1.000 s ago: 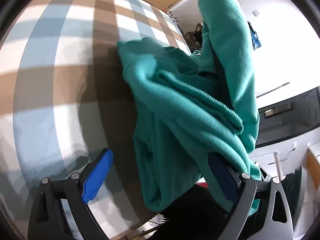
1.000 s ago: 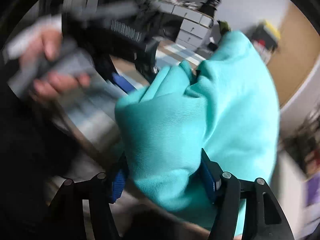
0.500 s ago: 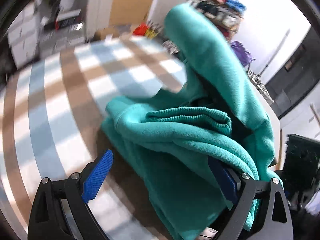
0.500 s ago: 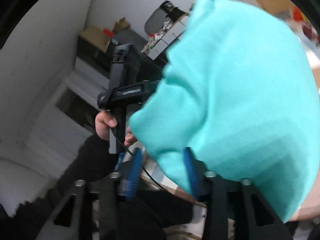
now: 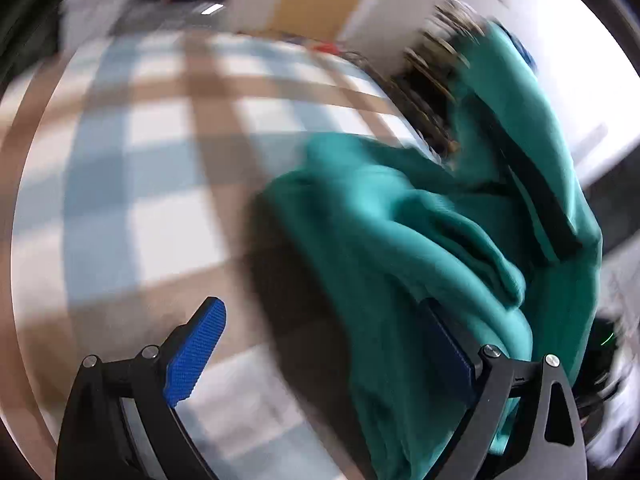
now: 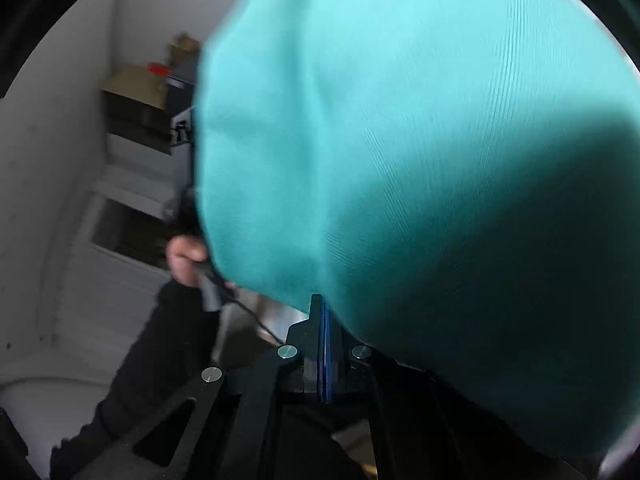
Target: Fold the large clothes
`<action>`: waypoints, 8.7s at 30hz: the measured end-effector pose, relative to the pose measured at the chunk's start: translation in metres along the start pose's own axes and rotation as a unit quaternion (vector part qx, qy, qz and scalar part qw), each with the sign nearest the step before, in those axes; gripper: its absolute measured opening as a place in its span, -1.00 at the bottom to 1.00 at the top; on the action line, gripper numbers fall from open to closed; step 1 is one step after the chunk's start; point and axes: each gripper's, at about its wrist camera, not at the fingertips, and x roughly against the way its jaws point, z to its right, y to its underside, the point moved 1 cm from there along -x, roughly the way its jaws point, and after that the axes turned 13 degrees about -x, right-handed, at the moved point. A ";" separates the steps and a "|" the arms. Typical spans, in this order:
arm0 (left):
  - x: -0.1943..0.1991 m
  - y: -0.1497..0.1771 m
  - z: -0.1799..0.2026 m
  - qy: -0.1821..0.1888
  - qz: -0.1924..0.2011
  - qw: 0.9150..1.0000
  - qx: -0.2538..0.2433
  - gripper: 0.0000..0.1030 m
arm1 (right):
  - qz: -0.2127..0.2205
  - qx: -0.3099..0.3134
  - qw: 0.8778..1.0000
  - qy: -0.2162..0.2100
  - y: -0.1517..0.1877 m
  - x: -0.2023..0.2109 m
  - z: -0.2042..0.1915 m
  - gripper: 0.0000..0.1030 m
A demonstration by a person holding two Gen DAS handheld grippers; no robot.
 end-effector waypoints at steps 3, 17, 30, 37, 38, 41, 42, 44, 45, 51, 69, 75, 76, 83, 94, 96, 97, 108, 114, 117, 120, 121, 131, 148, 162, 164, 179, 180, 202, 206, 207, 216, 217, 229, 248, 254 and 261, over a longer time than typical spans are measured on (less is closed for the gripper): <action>0.044 0.004 -0.022 0.018 0.059 0.997 0.053 0.82 | 0.012 0.007 1.000 0.025 0.001 0.001 -0.004 -1.00; -0.040 -0.126 0.191 -0.070 -0.053 0.982 -0.166 0.96 | 0.024 0.010 0.999 0.035 0.003 -0.005 -0.006 -0.98; -0.042 -0.078 0.117 0.003 -0.080 0.995 -0.055 -0.42 | 0.043 0.069 0.995 -0.066 0.025 0.062 -0.024 -0.31; -0.007 -0.046 0.091 0.079 -0.040 0.996 0.010 -0.42 | 0.151 0.119 0.981 0.031 -0.042 0.120 -0.092 -0.31; -0.004 -0.043 0.085 0.091 -0.034 0.995 0.024 -0.41 | 0.150 0.124 0.979 0.052 -0.058 0.114 -0.100 -0.31; -0.001 -0.033 0.080 0.107 -0.022 0.993 0.035 -0.40 | 0.114 0.149 0.976 0.112 -0.110 0.094 -0.124 -0.32; 0.002 -0.030 0.079 0.110 -0.018 0.993 0.033 -0.40 | 0.103 0.154 0.973 0.138 -0.129 0.078 -0.128 -0.32; 0.004 -0.026 0.080 0.113 -0.011 0.993 0.032 -0.40 | 0.080 0.153 0.966 0.191 -0.156 0.040 -0.126 -0.36; 0.003 -0.023 0.080 0.111 -0.009 0.993 0.034 -0.40 | 0.068 0.155 0.962 0.213 -0.166 0.023 -0.127 -0.36; 0.005 -0.008 0.066 0.097 -0.007 0.994 0.052 -0.40 | -0.007 0.119 0.959 0.258 -0.178 -0.042 -0.099 -0.36; 0.004 0.025 0.115 0.082 0.011 0.996 0.045 -0.63 | -0.011 0.086 0.972 0.218 -0.172 -0.023 -0.089 -0.36; 0.004 0.034 0.097 0.093 0.029 0.992 0.084 -1.00 | -0.023 0.151 0.963 0.221 -0.173 -0.013 -0.126 -0.36; 0.004 0.034 0.099 0.089 0.032 0.992 0.079 -1.00 | -0.008 0.176 0.960 0.217 -0.173 -0.009 -0.142 -0.36; -0.001 0.026 0.115 0.060 0.041 0.996 0.059 -1.00 | -0.014 0.243 0.913 0.328 -0.198 -0.065 -0.168 -0.44; 0.001 0.032 0.130 0.001 0.045 0.999 0.016 -1.00 | -0.090 0.216 0.885 0.403 -0.212 -0.148 -0.109 -0.46; 0.002 0.030 0.132 0.002 0.044 0.999 0.016 -1.00 | -0.090 0.219 0.880 0.411 -0.211 -0.148 -0.111 -0.46; 0.006 0.033 0.130 0.005 0.043 0.999 0.019 -1.00 | -0.088 0.218 0.881 0.411 -0.211 -0.145 -0.113 -0.46; -0.007 0.030 0.134 0.001 0.039 0.999 0.013 -1.00 | -0.019 0.226 0.904 0.363 -0.193 0.006 -0.151 -0.37; -0.009 0.031 0.137 -0.009 0.041 0.999 0.008 -1.00 | -0.072 0.259 0.880 0.393 -0.135 0.026 -0.112 -0.35; -0.010 0.030 0.140 -0.012 0.038 0.999 0.007 -1.00 | -0.070 0.256 0.885 0.383 -0.120 0.021 -0.086 -0.35; -0.012 0.031 0.143 -0.021 0.037 0.999 0.009 -1.00 | -0.068 0.223 0.903 0.362 -0.127 0.017 -0.070 -0.34; -0.012 0.031 0.143 -0.022 0.038 0.999 0.011 -1.00 | -0.074 0.226 0.901 0.364 -0.127 0.013 -0.067 -0.34; -0.013 0.028 0.142 -0.022 0.033 0.999 0.015 -1.00 | -0.060 0.217 0.904 0.364 -0.126 0.006 -0.059 -0.33; -0.012 0.031 0.137 -0.005 0.035 0.999 0.025 -1.00 | -0.128 0.245 0.896 0.348 -0.037 0.022 -0.065 -0.32; -0.013 0.029 0.138 -0.001 0.034 0.999 0.029 -1.00 | -0.118 0.295 0.871 0.373 -0.025 0.018 -0.075 -0.30; -0.012 0.029 0.139 -0.002 0.035 0.999 0.026 -1.00 | -0.119 0.273 0.892 0.339 -0.040 0.035 -0.090 -0.34; -0.016 0.029 0.141 -0.007 0.035 0.999 0.021 -1.00 | -0.040 0.255 0.852 0.456 -0.223 -0.091 -0.129 0.12; -0.016 0.028 0.141 -0.008 0.033 0.999 0.021 -1.00 | -0.066 0.242 0.849 0.464 -0.221 -0.098 -0.116 0.12; -0.017 0.030 0.138 0.000 0.033 0.999 0.032 -1.00 | -0.148 0.299 0.839 0.431 -0.171 -0.137 -0.132 0.08; -0.017 0.030 0.136 -0.006 0.033 0.999 0.033 -1.00 | -0.147 0.324 0.822 0.444 -0.166 -0.163 -0.124 0.08; -0.017 0.030 0.135 -0.004 0.032 0.999 0.034 -1.00 | -0.143 0.329 0.818 0.449 -0.165 -0.166 -0.123 0.08; -0.020 0.030 0.138 0.008 0.031 0.999 0.036 -1.00 | -0.076 0.291 0.888 0.347 -0.173 -0.068 -0.151 0.06; -0.021 0.030 0.139 0.007 0.031 0.999 0.035 -1.00 | -0.073 0.286 0.893 0.340 -0.170 -0.054 -0.154 0.07; -0.025 0.032 0.135 0.006 0.029 0.999 0.045 -1.00 | -0.125 0.264 0.862 0.414 -0.123 -0.021 -0.075 0.14; 0.070 0.016 0.171 0.065 0.122 0.990 -0.020 0.58 | 0.236 0.148 0.954 0.112 -0.008 0.134 -0.056 0.58; 0.044 -0.025 0.180 0.036 0.070 0.996 -0.040 0.58 | 0.187 0.024 0.982 -0.034 -0.009 0.112 -0.011 0.58; -0.019 -0.009 0.136 0.040 0.001 0.999 0.017 0.57 | 0.180 -0.022 0.978 -0.106 -0.010 0.094 0.024 0.30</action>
